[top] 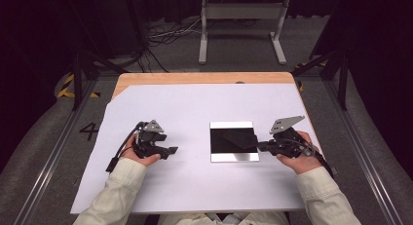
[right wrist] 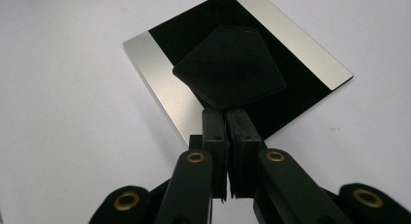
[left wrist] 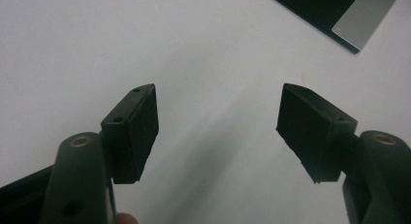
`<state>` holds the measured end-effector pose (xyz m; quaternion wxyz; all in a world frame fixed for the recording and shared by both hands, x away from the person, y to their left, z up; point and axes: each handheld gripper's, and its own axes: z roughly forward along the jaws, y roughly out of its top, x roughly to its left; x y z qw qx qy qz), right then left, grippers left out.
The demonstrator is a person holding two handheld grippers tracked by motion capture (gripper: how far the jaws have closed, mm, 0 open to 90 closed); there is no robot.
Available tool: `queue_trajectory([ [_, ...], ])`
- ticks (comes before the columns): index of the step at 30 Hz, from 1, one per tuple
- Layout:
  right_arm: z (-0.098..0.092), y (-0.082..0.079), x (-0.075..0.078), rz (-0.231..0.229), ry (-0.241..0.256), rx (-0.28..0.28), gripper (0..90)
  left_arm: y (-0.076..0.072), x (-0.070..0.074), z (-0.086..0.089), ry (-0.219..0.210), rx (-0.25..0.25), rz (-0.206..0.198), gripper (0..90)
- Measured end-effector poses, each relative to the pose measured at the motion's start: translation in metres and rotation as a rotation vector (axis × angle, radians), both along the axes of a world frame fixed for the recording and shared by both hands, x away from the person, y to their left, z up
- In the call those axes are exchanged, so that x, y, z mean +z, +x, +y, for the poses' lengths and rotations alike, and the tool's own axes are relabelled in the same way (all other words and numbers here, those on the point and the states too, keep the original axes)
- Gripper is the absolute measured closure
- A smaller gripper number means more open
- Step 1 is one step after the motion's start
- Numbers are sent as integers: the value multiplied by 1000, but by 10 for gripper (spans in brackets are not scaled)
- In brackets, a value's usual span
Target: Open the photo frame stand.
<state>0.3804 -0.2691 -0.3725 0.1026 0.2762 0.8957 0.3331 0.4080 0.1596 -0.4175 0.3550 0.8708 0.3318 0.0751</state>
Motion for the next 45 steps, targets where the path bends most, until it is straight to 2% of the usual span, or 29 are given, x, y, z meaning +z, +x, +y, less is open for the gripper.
queue_trajectory([
  [6,-1,1,-2,-1,68,-12,875,0,0,-1,-2,-4,-7,316],
  [16,-2,2,-2,-4,140,-33,875,0,-1,-2,1,-6,-8,316],
  [21,-2,2,-3,2,139,-30,858,0,-1,-2,-1,-8,-7,316],
  [24,-3,3,-2,11,124,-12,819,0,-1,-2,1,-8,-8,315],
  [29,-8,3,4,9,97,-12,763,0,-1,-2,-3,-7,-10,313],
  [40,-18,1,17,-19,134,-48,676,-1,-2,-4,7,-14,-8,312],
  [43,-20,3,19,11,177,-89,636,0,-2,-4,7,-13,-6,311],
  [45,-21,3,19,17,187,-103,624,0,-3,-4,5,-13,-7,312],
])
